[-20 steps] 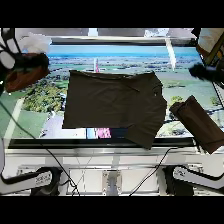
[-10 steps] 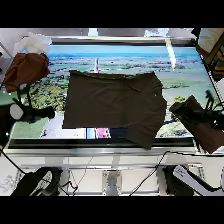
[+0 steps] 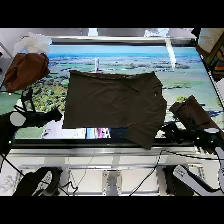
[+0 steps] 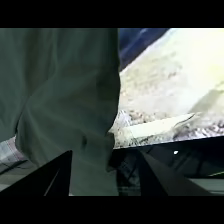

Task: Fold the shirts.

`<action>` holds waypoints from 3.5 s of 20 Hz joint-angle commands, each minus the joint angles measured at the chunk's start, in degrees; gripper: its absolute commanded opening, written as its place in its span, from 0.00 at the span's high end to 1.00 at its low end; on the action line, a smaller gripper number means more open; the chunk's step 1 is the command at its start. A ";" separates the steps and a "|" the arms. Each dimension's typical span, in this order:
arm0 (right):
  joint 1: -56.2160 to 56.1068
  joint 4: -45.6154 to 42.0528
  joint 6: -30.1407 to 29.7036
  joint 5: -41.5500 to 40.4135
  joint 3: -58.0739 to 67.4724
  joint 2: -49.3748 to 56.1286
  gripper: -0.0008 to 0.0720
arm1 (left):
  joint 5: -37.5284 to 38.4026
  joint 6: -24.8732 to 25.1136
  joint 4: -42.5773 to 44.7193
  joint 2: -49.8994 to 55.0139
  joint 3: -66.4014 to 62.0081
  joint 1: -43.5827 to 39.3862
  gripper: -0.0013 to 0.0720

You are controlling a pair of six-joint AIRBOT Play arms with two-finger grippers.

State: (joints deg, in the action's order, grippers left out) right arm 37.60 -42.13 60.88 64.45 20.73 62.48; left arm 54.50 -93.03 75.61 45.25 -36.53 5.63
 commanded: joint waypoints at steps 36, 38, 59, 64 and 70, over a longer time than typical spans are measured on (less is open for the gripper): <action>-17.11 15.96 0.59 -19.32 -3.80 -8.28 0.94 | 5.42 -24.55 1.29 11.02 1.55 0.13 0.04; -17.11 15.96 0.59 -19.32 -3.80 -8.28 0.94 | 3.28 -23.96 -4.46 14.29 1.55 0.81 0.07; -17.11 17.73 0.59 -18.32 -3.76 -8.31 0.94 | -7.56 -22.25 -13.31 26.25 1.46 1.16 0.97; -17.09 17.73 0.70 -15.34 4.55 -14.82 0.94 | -9.60 -0.70 -36.30 17.09 -0.46 1.18 0.97; -7.91 20.57 4.04 -12.96 21.33 -36.76 0.95 | -22.16 24.06 -59.34 -14.23 -10.19 1.16 0.97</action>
State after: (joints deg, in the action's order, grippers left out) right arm 24.64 -23.49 63.83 49.69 34.74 35.16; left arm 40.25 -82.56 27.35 44.49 -42.17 6.76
